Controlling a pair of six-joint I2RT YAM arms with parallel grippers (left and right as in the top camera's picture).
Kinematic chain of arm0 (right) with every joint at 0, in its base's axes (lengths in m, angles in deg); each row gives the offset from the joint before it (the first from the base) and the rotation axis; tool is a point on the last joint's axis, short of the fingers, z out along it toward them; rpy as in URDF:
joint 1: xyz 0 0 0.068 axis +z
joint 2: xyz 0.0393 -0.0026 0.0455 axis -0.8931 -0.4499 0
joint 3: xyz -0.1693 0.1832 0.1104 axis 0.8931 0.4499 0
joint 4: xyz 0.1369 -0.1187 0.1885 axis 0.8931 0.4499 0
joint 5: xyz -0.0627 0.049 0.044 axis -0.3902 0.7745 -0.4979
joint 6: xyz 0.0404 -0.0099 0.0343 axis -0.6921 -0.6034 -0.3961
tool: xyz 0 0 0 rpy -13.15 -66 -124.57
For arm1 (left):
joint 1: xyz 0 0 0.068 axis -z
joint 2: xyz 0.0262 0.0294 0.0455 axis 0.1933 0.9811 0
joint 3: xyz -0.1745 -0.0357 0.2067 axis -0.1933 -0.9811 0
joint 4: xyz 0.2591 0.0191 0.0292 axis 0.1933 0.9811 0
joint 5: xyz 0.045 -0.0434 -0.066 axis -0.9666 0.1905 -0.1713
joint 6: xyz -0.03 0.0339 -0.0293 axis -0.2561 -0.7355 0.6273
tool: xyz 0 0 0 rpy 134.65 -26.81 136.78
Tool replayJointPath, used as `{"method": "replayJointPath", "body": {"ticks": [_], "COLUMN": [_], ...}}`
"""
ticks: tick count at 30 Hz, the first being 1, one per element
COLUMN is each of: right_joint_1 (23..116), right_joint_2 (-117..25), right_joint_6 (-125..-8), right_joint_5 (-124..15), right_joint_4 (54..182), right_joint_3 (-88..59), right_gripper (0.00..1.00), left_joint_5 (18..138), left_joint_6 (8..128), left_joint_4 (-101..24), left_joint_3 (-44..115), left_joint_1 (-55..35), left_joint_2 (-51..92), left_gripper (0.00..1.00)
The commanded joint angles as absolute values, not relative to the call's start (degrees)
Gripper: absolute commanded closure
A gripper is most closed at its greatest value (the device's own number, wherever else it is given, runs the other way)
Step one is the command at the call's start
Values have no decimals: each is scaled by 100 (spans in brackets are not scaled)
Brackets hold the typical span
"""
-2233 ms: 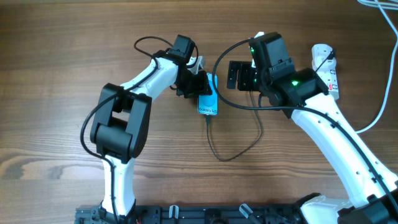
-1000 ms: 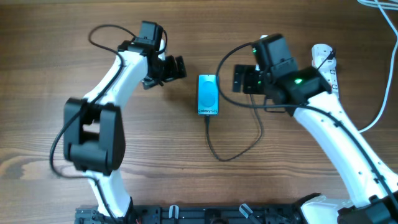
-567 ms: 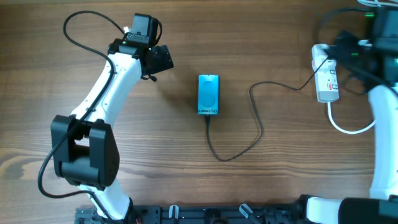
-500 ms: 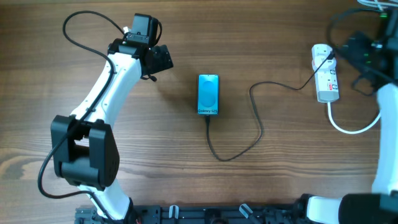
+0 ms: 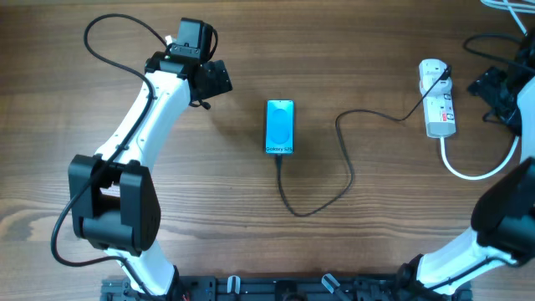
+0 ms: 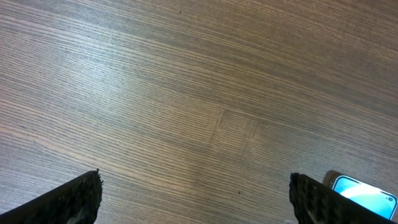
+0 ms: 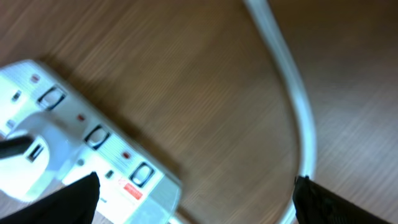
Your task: Plug charger to phone and switch on socket
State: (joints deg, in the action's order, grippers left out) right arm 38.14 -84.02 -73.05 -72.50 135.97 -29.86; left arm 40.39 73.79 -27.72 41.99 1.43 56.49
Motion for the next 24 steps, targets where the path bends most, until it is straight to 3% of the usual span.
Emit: {"method": "replayJointPath", "body": {"ticks": [1,24], "right_joint_1": [3691,3671], "right_joint_2": [-8832,-9508], "right_joint_6": [-6660,-6690], "right_joint_5": [-6297,-6270], "right_joint_4": [13481,12733], "right_joint_3": [-2927,-2919], "right_gripper": [0,0], "left_joint_5": [3925,3928], "left_joint_6": [7447,7449], "left_joint_4": [-2769,-2772], "left_joint_3": [4175,4175], "left_joint_1": [148,148], "left_joint_2": [5627,5627], "left_gripper": [0,0]}}
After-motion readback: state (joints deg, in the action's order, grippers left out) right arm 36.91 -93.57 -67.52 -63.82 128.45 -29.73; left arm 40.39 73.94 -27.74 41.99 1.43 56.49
